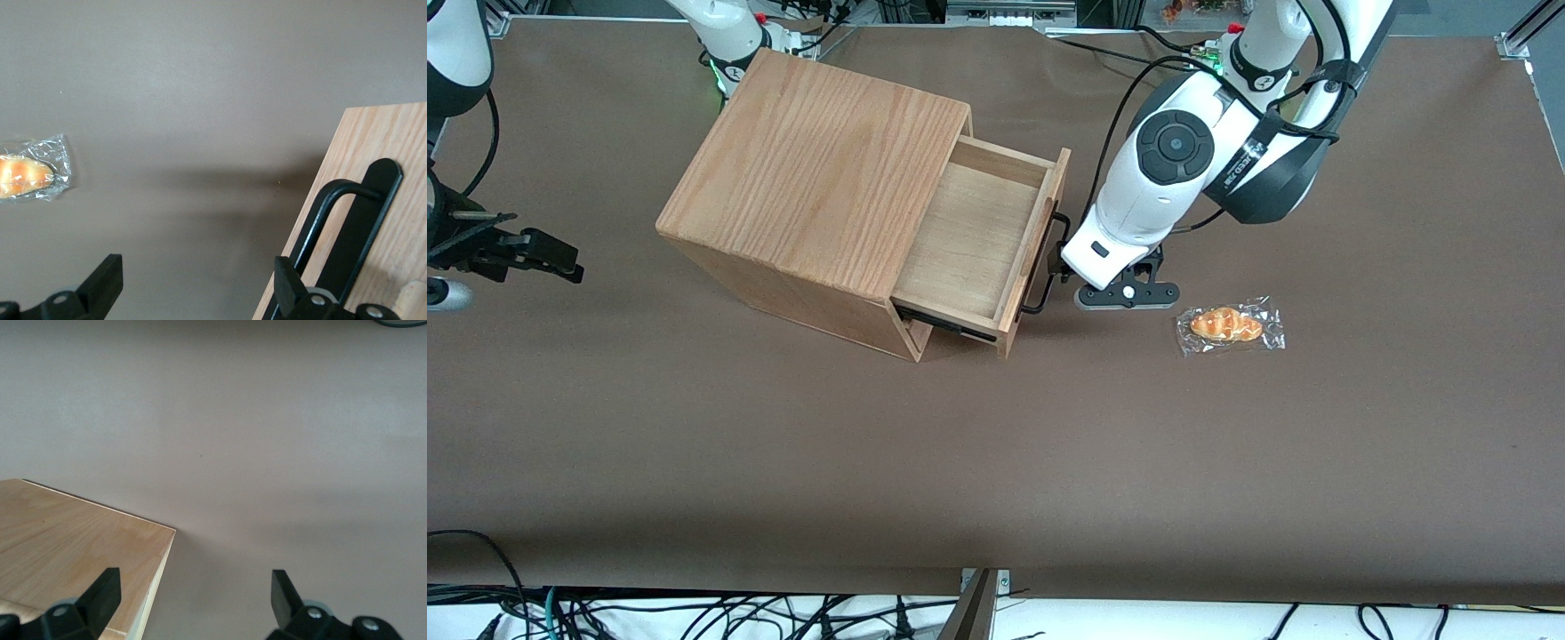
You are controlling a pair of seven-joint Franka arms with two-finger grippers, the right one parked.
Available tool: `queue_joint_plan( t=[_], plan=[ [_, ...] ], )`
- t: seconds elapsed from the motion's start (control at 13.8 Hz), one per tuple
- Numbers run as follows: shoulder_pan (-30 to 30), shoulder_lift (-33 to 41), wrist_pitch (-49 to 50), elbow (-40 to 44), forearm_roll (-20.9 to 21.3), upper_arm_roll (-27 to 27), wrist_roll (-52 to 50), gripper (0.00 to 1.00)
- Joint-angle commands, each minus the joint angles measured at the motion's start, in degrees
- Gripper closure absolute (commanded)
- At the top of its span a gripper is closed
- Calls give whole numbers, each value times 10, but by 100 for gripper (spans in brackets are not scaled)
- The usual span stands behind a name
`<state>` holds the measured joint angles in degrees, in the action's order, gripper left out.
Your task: Open top drawer with left arm
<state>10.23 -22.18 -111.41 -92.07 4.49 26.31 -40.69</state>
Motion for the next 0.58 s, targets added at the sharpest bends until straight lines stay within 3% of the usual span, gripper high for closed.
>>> queue_joint_plan(
  t=[0.0, 0.51],
  plan=[
    [-4, 21, 22, -9, 16, 0, 7, 0],
    [-81, 44, 69, 20, 17, 1, 7, 0]
  ],
)
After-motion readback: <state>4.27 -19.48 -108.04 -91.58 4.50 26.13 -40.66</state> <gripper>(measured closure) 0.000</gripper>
